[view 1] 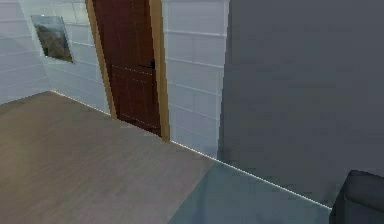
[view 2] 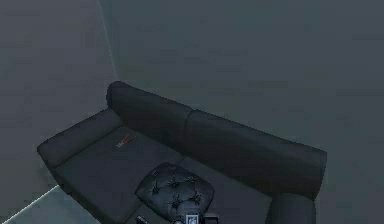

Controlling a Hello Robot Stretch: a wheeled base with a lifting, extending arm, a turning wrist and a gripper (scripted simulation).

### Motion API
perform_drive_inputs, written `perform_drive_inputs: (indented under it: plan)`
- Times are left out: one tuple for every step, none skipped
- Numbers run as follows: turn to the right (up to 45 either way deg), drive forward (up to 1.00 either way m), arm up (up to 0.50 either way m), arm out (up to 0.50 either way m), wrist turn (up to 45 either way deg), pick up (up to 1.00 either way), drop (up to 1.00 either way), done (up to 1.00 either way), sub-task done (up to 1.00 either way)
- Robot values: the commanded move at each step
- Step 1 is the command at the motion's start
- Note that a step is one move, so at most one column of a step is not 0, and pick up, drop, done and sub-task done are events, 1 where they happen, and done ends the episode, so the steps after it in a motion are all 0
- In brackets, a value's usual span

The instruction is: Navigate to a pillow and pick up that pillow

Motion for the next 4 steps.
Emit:
perform_drive_inputs:
  plan:
    - [0.0, 0.0, 0.0, 0.0, 45.0, 0.0, 0.0, 0.0, 0.0]
    - [0.0, 0.0, 0.0, 0.0, 45.0, 0.0, 0.0, 0.0, 0.0]
    - [0.0, 0.0, 0.0, 0.0, 6.0, 0.0, 0.0, 0.0, 0.0]
    - [0.0, 0.0, -0.3, 0.0, 0.0, 0.0, 0.0, 0.0, 0.0]
